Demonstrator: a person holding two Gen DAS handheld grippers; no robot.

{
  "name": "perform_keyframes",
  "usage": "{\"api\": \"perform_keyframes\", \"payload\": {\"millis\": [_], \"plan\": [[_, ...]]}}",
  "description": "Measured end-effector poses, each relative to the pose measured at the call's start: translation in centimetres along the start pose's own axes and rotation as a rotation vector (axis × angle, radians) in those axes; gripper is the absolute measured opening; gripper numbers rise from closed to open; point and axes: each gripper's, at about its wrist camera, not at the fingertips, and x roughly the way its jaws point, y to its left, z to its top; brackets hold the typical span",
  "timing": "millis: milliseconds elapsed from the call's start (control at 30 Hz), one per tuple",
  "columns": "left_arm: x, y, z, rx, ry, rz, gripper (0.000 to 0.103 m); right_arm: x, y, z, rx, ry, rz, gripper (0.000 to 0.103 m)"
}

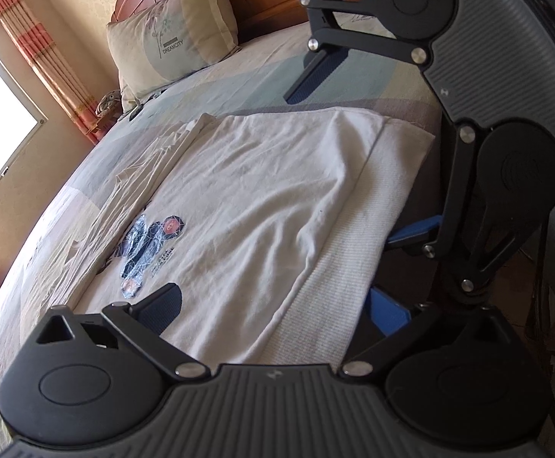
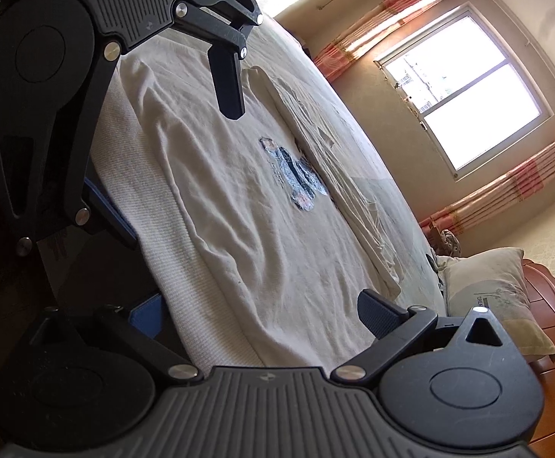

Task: Fold clothes

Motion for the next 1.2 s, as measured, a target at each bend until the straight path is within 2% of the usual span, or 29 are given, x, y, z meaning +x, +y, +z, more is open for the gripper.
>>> {"api": "perform_keyframes", "payload": {"millis": [167, 267, 367, 533, 667, 800, 967, 1100, 1200], "plan": [[0.9, 0.0, 0.5, -0.005, -0.001, 0.040, 0.102, -0.2, -1.1, 0.2, 0.012, -0.035, -0.086, 0.103], [1.8, 0.5, 0.7, -0.022, 0.014, 0.087, 0.102, -0.5, -1.8, 0.3, 0.042, -0.044, -0.101, 0.103], [2.0, 1.4, 0.5, -0.045, 0.006, 0.117, 0.102, -0.5, -1.9, 0.1, 0.049, -0.045, -0.091, 0.103], [1.1, 2.6, 0.6, -0.073, -0.025, 0.138, 0.102, -0.4, -1.1, -0.5, 0.052, -0.051, -0.025, 0.103], [0.8, 2.5, 0.5, -0.041, -0.023, 0.136, 0.102, 1.4, -0.3, 0.3, 0.062, -0.073, -0.035, 0.103], [0.8, 1.7, -0.6, -0.010, 0.003, 0.120, 0.102, 3.0, -0.2, 0.3, 0.031, -0.045, -0.121, 0.103], [1.6, 0.1, -0.5, 0.058, -0.013, 0.146, 0.102, 3.3, -1.4, -0.7, 0.077, -0.022, -0.125, 0.103], [2.3, -1.2, 0.4, 0.174, -0.050, 0.208, 0.102, 2.9, -1.7, -0.6, 0.096, -0.036, -0.146, 0.103], [2.4, -1.6, 0.1, 0.245, -0.042, 0.266, 0.102, 2.7, -1.9, -0.6, 0.105, -0.038, -0.144, 0.103]]}}
